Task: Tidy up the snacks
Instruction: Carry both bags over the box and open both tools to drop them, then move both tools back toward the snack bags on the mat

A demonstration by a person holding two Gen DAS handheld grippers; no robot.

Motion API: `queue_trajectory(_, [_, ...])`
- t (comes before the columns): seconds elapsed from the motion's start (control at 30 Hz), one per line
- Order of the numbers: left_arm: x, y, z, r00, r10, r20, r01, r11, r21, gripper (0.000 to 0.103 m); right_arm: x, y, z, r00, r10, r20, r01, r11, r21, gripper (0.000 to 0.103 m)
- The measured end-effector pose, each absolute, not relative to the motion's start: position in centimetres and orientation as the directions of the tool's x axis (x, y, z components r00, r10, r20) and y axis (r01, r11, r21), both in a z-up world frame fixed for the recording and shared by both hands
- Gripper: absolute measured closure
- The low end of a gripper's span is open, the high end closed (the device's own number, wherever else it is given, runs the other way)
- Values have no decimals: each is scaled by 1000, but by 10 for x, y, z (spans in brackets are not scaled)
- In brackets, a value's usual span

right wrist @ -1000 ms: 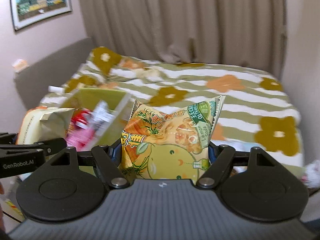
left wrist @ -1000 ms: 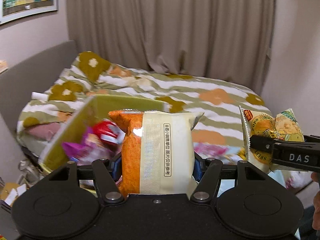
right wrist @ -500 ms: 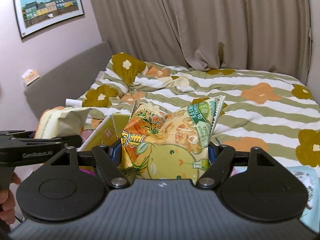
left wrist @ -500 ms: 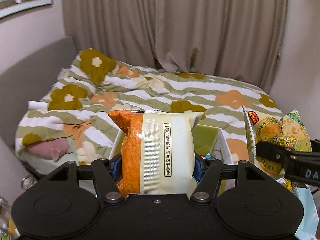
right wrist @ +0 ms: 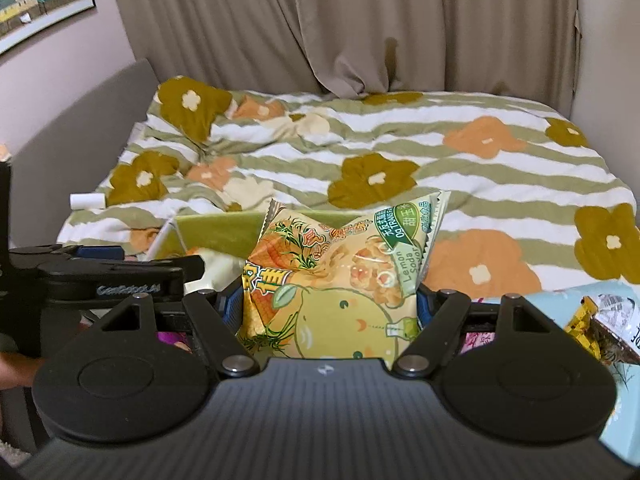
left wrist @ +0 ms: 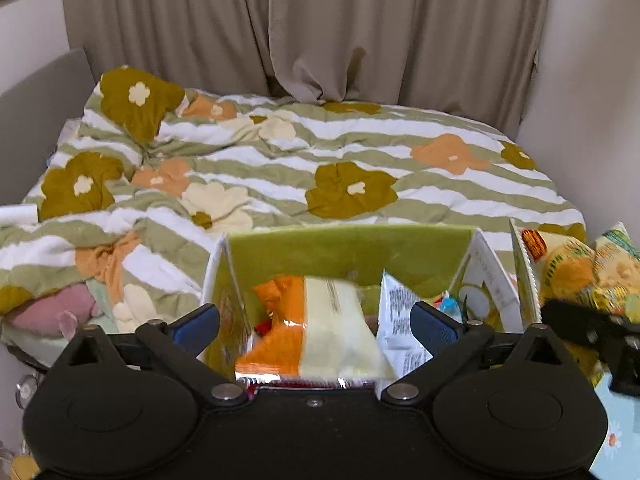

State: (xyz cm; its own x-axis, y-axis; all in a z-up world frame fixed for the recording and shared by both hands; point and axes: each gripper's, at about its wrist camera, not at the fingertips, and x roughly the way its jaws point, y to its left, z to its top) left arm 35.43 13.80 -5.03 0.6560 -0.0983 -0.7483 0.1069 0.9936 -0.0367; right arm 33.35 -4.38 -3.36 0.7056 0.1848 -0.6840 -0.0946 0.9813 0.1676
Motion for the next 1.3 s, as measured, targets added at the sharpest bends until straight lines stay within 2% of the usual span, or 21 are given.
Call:
queue_trajectory(0.43, [318, 167, -33, 677, -55, -734, -8, 997, -83, 0, 367, -22, -31, 679, 285, -677, -180, 958, 223, 11])
queue_trajectory(0.53, [317, 174, -31, 682, -37, -731, -35, 996, -83, 0, 382, -17, -34, 665, 314, -677, -201, 949, 243, 9])
queue_trajectory(0.6, [316, 176, -31, 680, -33, -732, -46, 995, -87, 0, 392, -14, -40, 645, 342, -683, -212, 939, 270, 0])
queue_trajectory(0.67, [315, 177, -31, 678, -30, -735, -48, 995, -85, 0, 396, -13, -45, 638, 342, -690, -210, 939, 271, 0])
queue_trajectory(0.97, [305, 169, -36, 669, -40, -742, -51, 994, -99, 0, 372, -19, -51, 646, 331, -687, -215, 943, 253, 0])
queue_trajectory(1.3, [280, 158, -13, 715, -44, -697, -27, 996, -89, 0, 334, -41, -21, 707, 322, -630, -201, 945, 258, 0])
